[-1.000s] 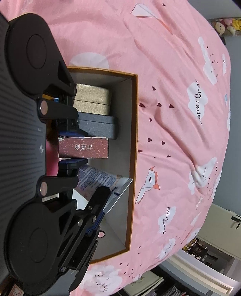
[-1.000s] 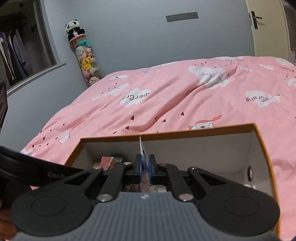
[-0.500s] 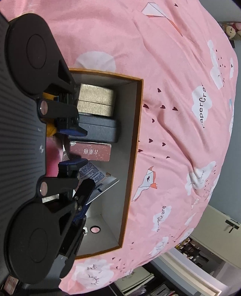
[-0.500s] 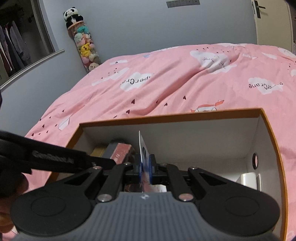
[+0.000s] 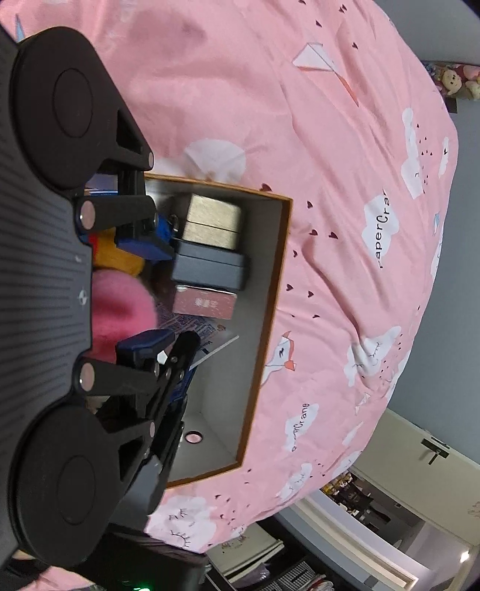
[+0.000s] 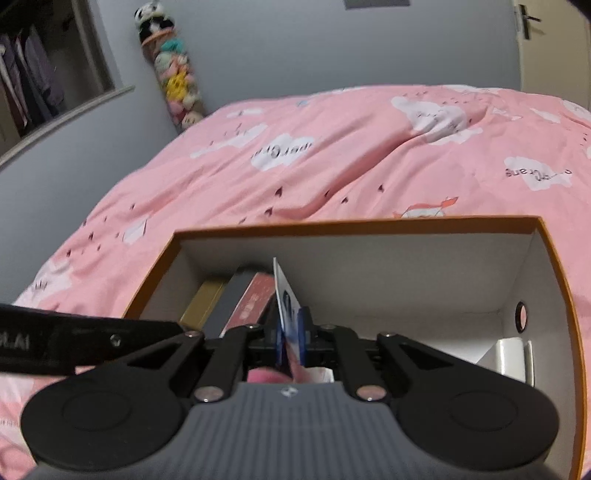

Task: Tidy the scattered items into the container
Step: 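Lower the card box into the orange box with left tool while right tool lowers the tube, then open both tools and withdraw them from the orange box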

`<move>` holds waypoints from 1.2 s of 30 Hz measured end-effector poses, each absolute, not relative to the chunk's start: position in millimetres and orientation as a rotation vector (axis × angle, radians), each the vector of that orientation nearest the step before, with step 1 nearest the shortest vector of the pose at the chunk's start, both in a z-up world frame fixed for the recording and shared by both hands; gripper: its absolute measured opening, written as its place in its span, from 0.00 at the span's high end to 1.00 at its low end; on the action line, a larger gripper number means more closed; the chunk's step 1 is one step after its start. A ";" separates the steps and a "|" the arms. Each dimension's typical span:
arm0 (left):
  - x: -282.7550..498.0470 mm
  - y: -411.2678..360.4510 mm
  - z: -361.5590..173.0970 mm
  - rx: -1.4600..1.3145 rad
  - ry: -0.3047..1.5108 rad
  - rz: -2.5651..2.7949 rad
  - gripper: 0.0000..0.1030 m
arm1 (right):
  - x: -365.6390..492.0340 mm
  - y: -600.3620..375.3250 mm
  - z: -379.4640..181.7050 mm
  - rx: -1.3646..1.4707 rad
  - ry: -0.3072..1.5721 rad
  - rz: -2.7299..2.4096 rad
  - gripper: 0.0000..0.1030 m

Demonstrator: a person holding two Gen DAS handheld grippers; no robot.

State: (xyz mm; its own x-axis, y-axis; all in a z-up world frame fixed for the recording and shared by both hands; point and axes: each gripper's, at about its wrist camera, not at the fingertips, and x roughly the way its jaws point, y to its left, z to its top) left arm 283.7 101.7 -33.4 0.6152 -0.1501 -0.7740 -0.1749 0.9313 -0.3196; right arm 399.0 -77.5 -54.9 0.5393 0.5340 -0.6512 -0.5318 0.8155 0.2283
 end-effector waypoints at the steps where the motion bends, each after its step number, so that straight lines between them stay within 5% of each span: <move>1: 281.0 100.7 -33.4 -0.381 0.915 0.019 0.54 | 397.8 -77.1 -55.7 0.001 0.784 0.638 0.87; 10: 254.6 93.7 -27.4 -0.344 0.885 0.049 0.53 | 388.0 -82.7 -55.4 0.005 0.772 0.633 0.78; 25: 190.1 60.0 3.7 -0.298 0.759 0.015 0.53 | 305.2 -134.7 -2.9 0.057 0.534 0.649 0.46; 36: 146.0 45.8 3.0 -0.245 0.774 -0.019 0.52 | 243.4 -176.6 -2.5 0.057 0.509 0.628 0.42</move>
State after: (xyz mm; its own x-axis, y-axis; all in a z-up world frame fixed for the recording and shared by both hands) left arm 146.0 45.8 3.0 0.7161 -0.1062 -0.6898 -0.0731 0.9715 -0.2254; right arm 243.4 -176.6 -2.5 0.6904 0.5754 -0.4384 -0.5478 0.8117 0.2026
